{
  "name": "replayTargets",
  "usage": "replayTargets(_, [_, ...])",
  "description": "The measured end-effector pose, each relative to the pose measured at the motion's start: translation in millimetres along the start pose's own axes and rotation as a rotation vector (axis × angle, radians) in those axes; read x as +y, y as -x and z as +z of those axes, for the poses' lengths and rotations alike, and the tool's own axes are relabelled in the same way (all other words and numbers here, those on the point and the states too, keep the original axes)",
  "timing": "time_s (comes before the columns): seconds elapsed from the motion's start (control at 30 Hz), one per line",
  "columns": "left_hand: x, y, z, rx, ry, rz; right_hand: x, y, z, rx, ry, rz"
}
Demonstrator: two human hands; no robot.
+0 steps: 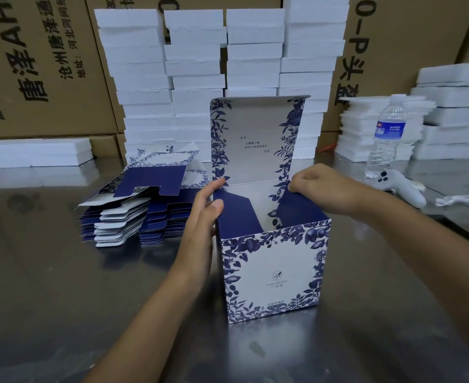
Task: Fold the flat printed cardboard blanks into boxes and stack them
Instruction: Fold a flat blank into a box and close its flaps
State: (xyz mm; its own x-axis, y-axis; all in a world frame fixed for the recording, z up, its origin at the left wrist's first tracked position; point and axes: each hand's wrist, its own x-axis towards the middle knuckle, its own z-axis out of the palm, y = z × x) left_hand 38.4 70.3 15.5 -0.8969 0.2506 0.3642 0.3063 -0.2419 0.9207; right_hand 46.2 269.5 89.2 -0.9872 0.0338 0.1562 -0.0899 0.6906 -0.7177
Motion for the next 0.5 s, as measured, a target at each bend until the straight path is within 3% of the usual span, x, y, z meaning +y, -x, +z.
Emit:
replayTargets(0.3, [3.4,-4.0,-2.8,-0.036,-0.089,-0.025,6.5,11.7,1.8,-0.001,-0.104,-0.021])
replayTargets(0.5, [6.9,-6.2,-1.9,-0.011,-0.100,-0.054,3.5,16.8,-7.6,-0.095,-0.016,0.031])
